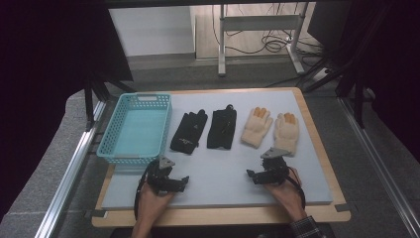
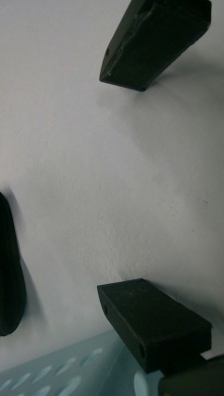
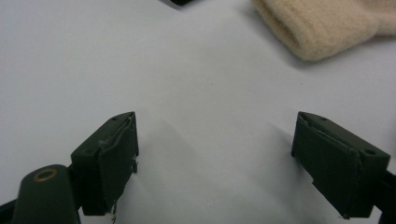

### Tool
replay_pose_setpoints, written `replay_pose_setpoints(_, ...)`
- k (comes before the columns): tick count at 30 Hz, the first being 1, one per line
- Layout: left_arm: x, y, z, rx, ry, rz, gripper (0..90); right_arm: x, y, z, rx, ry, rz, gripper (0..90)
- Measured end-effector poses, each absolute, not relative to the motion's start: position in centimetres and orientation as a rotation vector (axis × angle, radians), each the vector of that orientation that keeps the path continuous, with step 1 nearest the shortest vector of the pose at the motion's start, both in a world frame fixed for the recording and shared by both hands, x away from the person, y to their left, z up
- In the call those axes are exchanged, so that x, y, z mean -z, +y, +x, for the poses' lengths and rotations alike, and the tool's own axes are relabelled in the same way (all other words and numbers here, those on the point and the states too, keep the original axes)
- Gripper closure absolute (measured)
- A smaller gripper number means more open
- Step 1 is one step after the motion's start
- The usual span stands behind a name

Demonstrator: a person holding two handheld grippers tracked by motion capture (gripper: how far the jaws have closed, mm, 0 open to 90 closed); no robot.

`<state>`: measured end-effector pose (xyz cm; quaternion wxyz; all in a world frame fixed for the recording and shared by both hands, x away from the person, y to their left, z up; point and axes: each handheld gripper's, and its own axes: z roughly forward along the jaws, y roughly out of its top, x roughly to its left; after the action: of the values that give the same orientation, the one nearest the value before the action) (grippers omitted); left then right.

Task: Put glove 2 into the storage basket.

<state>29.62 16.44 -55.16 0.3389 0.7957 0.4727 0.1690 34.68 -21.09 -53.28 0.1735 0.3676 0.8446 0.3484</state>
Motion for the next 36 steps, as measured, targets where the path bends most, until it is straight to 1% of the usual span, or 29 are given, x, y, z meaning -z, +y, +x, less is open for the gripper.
replay_pose_setpoints(5,55.2,16.4,29.6,-0.44,1.231,2.072,2.5,52.9,-21.1,35.1,-0.995,2.396,1.051,17.4)
replay_pose_setpoints(14,55.2,16.5,29.6,-0.439,1.232,2.072,2.5,51.8,-20.7,36.3,-1.032,2.405,1.083,17.7)
replay_pose_setpoints(20,55.2,16.5,29.6,-0.439,1.232,2.073,2.5,51.1,-19.7,37.5,-1.033,2.408,1.049,17.9)
replay_pose_setpoints(26,55.1,16.5,29.6,-0.439,1.229,2.078,2.5,50.6,-18.4,39.2,-1.031,2.416,1.019,23.0)
replay_pose_setpoints(28,55.1,16.5,29.6,-0.439,1.229,2.078,2.5,50.2,-18.0,39.9,-1.041,2.416,1.011,25.8)
replay_pose_setpoints(29,55.1,16.5,29.6,-0.439,1.23,2.078,2.5,49.8,-17.5,40.8,-1.049,2.413,1.003,28.7)
replay_pose_setpoints(31,55.1,16.5,29.6,-0.438,1.229,2.078,2.5,49.7,-17.3,41.1,-1.053,2.41,1.001,29.8)
replay_pose_setpoints(35,55.1,16.5,29.6,-0.438,1.229,2.077,2.5,49.0,-16.0,42.8,-1.046,2.41,0.984,37.4)
replay_pose_setpoints(36,55.1,16.5,29.6,-0.438,1.229,2.078,2.5,48.8,-15.5,43.7,-1.046,2.407,0.979,41.0)
